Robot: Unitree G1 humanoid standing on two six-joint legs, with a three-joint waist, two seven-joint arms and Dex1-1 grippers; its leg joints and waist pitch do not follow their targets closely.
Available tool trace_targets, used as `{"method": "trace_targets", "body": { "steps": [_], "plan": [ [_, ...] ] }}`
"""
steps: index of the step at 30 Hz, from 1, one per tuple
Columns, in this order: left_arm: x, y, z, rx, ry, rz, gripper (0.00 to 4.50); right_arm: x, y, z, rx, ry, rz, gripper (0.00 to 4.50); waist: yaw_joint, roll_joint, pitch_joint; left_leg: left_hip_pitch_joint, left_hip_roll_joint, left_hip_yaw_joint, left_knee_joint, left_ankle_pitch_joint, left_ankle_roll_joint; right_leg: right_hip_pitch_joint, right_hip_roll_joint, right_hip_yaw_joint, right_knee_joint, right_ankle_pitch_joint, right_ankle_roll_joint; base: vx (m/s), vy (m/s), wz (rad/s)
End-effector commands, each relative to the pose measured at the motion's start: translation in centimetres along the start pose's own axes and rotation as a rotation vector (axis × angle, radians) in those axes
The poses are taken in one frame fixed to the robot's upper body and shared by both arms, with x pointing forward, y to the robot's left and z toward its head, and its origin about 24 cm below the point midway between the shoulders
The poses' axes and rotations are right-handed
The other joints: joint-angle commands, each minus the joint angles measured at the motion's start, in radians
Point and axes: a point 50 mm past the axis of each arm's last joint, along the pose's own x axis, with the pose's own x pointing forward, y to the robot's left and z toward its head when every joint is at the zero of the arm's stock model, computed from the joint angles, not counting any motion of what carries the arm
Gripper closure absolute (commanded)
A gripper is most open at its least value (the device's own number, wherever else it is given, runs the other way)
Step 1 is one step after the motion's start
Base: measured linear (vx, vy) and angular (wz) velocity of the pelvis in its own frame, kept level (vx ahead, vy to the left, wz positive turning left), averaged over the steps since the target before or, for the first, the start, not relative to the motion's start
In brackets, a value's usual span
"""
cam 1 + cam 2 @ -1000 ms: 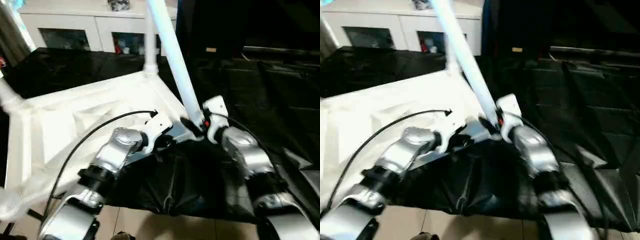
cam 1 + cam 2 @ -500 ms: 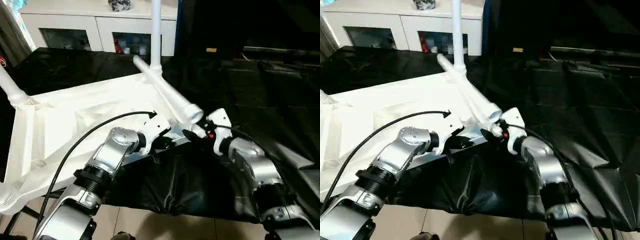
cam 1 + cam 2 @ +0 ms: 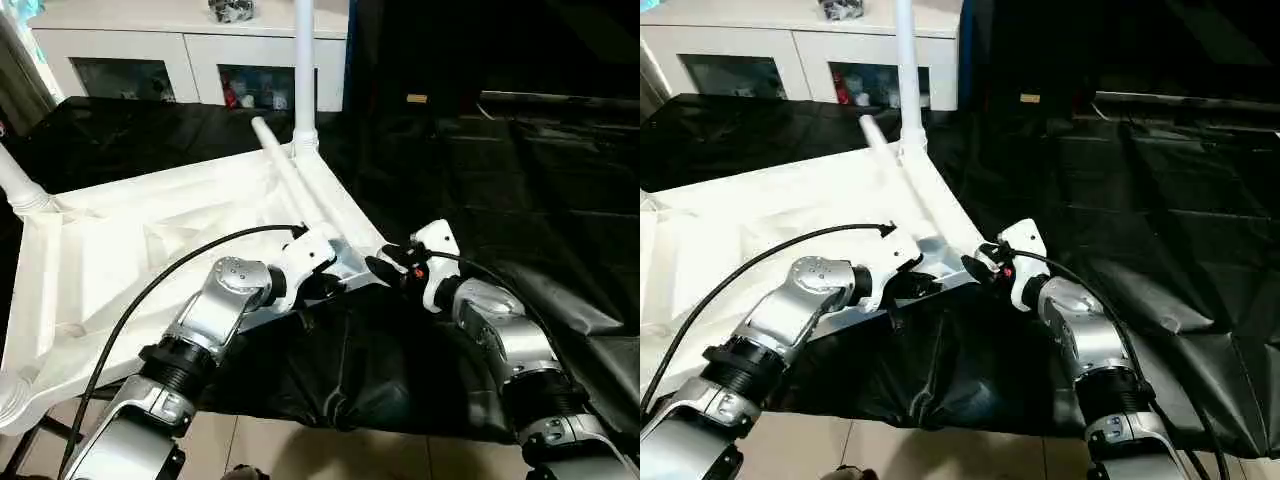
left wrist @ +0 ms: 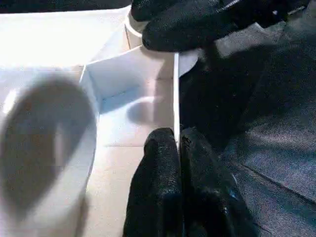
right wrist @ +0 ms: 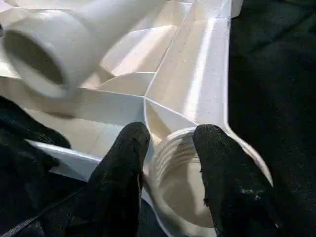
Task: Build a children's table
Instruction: Insert table leg to table base
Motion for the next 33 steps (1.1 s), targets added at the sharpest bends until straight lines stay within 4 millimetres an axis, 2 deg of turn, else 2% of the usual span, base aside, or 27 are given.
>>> {"method": "trace_targets", "body": {
  "steps": [1,6,7,8,9,10,11,13,15,17,19,22,23,24,25,27,28,29,31,33],
  "plan": [
    [-0.8,0.1,1.7,0.024,-0.131,0.009,4.5,-0.4,-0.6,0.1,0.028,-0.005,-0.045,2.48,0.004,-0.013,-0.069,0.025,0.006,0.006,-0.058,-0.211,0.017,0.038,-0.041,0.007,-0.082,-0.099,-0.216,0.0,0.0,0.0],
    [-0.9,-0.2,2.0,0.036,-0.153,0.014,4.5,-0.5,-1.0,0.7,0.025,-0.035,-0.067,2.15,0.005,-0.013,-0.068,0.025,0.006,0.006,-0.057,-0.196,0.023,0.039,-0.039,0.006,-0.079,-0.062,-0.223,0.0,0.0,0.0],
    [-0.9,-0.3,2.1,0.032,-0.157,0.01,4.22,-0.5,-1.0,0.8,0.026,-0.035,-0.067,1.96,0.005,-0.012,-0.069,0.026,0.006,0.006,-0.057,-0.193,0.024,0.04,-0.04,0.006,-0.078,-0.059,-0.223,0.0,0.0,0.0],
    [-1.0,-0.4,2.3,0.023,-0.162,0.003,4.22,-0.5,-1.0,0.8,0.026,-0.035,-0.068,1.96,0.005,-0.011,-0.07,0.026,0.006,0.006,-0.056,-0.192,0.024,0.039,-0.039,0.006,-0.078,-0.056,-0.224,0.0,0.0,0.0],
    [-1.2,-0.6,2.7,0.029,-0.175,-0.022,3.94,-0.5,-1.0,0.7,0.021,-0.032,-0.075,1.91,0.007,-0.011,-0.071,0.026,0.007,0.006,-0.056,-0.184,0.024,0.04,-0.04,0.006,-0.076,-0.044,-0.227,0.0,0.0,0.0],
    [-1.3,-0.7,2.7,0.03,-0.177,-0.026,3.94,-0.5,-1.0,0.7,0.021,-0.031,-0.076,1.91,0.008,-0.01,-0.072,0.026,0.005,0.008,-0.054,-0.178,0.025,0.039,-0.039,0.007,-0.075,-0.033,-0.232,0.0,0.0,0.0],
    [-1.5,-0.7,3.0,0.034,-0.192,-0.022,3.86,-0.6,-1.0,0.6,0.021,-0.029,-0.076,1.67,0.01,-0.005,-0.074,0.027,0.009,0.006,-0.055,-0.163,0.026,0.04,-0.039,0.006,-0.072,-0.004,-0.241,0.0,0.0,0.0],
    [-2.4,-0.8,4.1,0.035,-0.237,-0.03,3.78,-0.6,-0.8,0.4,0.024,-0.026,-0.076,1.56,0.012,-0.008,-0.072,0.027,0.01,0.007,-0.053,-0.159,0.032,0.039,-0.037,0.004,-0.067,0.041,-0.254,0.0,0.0,0.0],
    [-3.0,-0.9,4.9,0.03,-0.269,-0.038,3.48,-0.6,-0.8,0.3,0.028,-0.024,-0.075,1.39,0.012,-0.009,-0.071,0.027,0.009,0.008,-0.053,-0.172,0.033,0.039,-0.037,0.004,-0.069,0.018,-0.251,0.0,0.0,0.0],
    [-3.3,-0.9,5.5,0.028,-0.293,-0.042,3.43,-0.7,-0.7,0.2,0.029,-0.022,-0.074,1.19,0.011,-0.011,-0.069,0.028,0.008,0.009,-0.054,-0.179,0.029,0.04,-0.036,0.005,-0.071,-0.005,-0.244,0.0,0.0,0.0],
    [-3.9,-0.7,7.0,-0.005,-0.357,-0.034,3.18,-0.6,-0.6,0.1,0.033,-0.02,-0.072,1.04,0.01,-0.011,-0.068,0.029,0.007,0.009,-0.054,-0.189,0.021,0.039,-0.037,0.005,-0.073,-0.036,-0.237,0.0,0.0,0.0],
    [-4.1,0.4,8.2,-0.037,-0.381,0.052,3.0,-0.6,-0.6,0.1,0.029,-0.02,-0.072,0.85,0.009,-0.011,-0.066,0.031,0.006,0.01,-0.053,-0.209,0.011,0.036,-0.033,0.007,-0.077,-0.061,-0.23,0.0,0.0,0.0],
    [-4.2,1.0,8.5,-0.062,-0.38,0.1,2.95,-0.6,-0.6,0.2,0.03,-0.021,-0.072,0.76,0.01,-0.012,-0.066,0.03,0.005,0.009,-0.053,-0.209,0.011,0.037,-0.035,0.006,-0.077,-0.066,-0.228,0.0,0.0,0.0],
    [-4.1,1.8,8.7,-0.091,-0.366,0.171,2.65,-0.6,-0.6,0.2,0.03,-0.021,-0.072,0.54,0.01,-0.013,-0.066,0.029,0.005,0.009,-0.053,-0.209,0.007,0.038,-0.035,0.006,-0.077,-0.074,-0.222,0.0,0.0,0.0],
    [-4.1,2.7,8.8,-0.125,-0.348,0.241,2.65,-0.5,-0.6,0.3,0.03,-0.022,-0.071,0.54,0.008,-0.014,-0.066,0.029,0.003,0.009,-0.052,-0.211,0.005,0.038,-0.032,0.006,-0.077,-0.078,-0.214,0.0,0.0,0.0],
    [-4.0,4.6,8.7,-0.201,-0.307,0.38,2.58,-0.4,-0.5,0.3,0.033,-0.025,-0.068,0.42,0.009,-0.015,-0.067,0.026,0.0,0.006,-0.05,-0.195,0.009,0.043,-0.035,0.005,-0.078,-0.072,-0.204,0.0,0.0,0.0],
    [-4.0,4.6,8.7,-0.201,-0.307,0.38,2.5,-0.4,-0.5,0.3,0.033,-0.025,-0.068,0.33,0.008,-0.017,-0.068,0.025,-0.003,0.008,-0.048,-0.185,0.01,0.043,-0.032,0.006,-0.078,-0.064,-0.198,0.0,0.0,0.0],
    [-3.9,5.5,8.4,-0.242,-0.274,0.441,2.37,-0.4,-0.4,0.4,0.033,-0.026,-0.066,0.23,0.009,-0.012,-0.07,0.025,-0.004,0.005,-0.047,-0.177,0.011,0.045,-0.034,0.005,-0.076,-0.056,-0.199,0.0,0.0,0.0],
    [-3.8,6.0,8.1,-0.275,-0.248,0.476,2.24,-0.4,-0.4,0.4,0.032,-0.026,-0.067,0.1,0.007,-0.014,-0.071,0.024,-0.004,0.005,-0.047,-0.172,0.014,0.044,-0.033,0.005,-0.076,-0.041,-0.2,0.0,0.0,0.0],
    [-3.1,7.0,7.2,-0.394,-0.191,0.533,2.18,-0.4,-0.4,0.4,0.032,-0.028,-0.068,0.03,0.009,-0.012,-0.076,0.024,-0.005,0.005,-0.042,-0.138,0.029,0.048,-0.032,0.003,-0.069,0.034,-0.223,0.0,0.0,0.0]
  ]
}}
